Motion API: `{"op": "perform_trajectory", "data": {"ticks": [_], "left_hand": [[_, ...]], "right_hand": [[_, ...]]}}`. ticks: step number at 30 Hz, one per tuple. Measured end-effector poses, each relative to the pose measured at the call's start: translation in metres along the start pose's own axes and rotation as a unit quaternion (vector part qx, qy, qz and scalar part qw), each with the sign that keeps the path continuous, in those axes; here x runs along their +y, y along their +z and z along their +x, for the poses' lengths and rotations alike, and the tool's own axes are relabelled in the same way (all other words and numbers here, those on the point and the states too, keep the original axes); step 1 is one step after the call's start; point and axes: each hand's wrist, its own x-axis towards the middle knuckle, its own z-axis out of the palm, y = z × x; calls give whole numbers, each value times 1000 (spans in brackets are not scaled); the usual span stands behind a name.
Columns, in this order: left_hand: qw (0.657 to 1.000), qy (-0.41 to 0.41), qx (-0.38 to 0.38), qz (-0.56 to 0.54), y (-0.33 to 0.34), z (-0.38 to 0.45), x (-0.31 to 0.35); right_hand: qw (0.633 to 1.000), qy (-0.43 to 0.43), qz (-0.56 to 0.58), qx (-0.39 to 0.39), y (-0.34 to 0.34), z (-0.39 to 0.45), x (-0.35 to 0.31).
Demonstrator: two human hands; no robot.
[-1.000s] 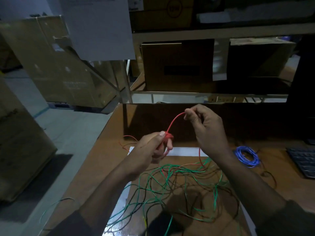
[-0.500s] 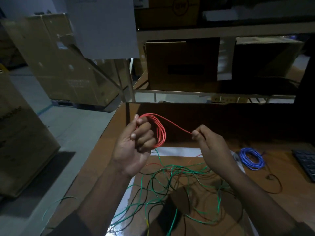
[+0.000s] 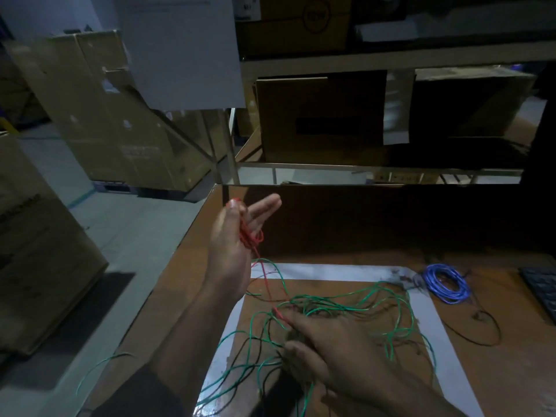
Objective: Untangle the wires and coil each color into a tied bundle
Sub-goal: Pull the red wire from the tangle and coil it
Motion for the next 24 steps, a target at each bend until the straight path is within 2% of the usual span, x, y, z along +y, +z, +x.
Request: {"op": "perform_trajectory", "data": {"ticks": [3, 6, 9, 15, 18, 21, 24], "left_hand": [[978, 11, -43, 203, -4, -7, -11], [967, 0, -93, 236, -4, -13, -15], [954, -2, -143, 264, 1, -20, -11], [967, -134, -210, 54, 9, -34, 4], [959, -170, -218, -54, 6, -33, 13], [922, -218, -225, -227, 1, -29, 22], [879, -217, -227, -360, -8, -21, 28]], "right_hand": [[997, -22, 36, 69, -19, 9, -11], [981, 4, 61, 182, -45, 23, -17], [962, 23, 82, 260, -70, 39, -13], [941, 65, 118, 310, -97, 61, 6], [940, 90, 172, 280, -89, 66, 20], [941, 91, 238, 224, -62, 67, 32], [944, 107, 261, 173, -27, 57, 42]]}}
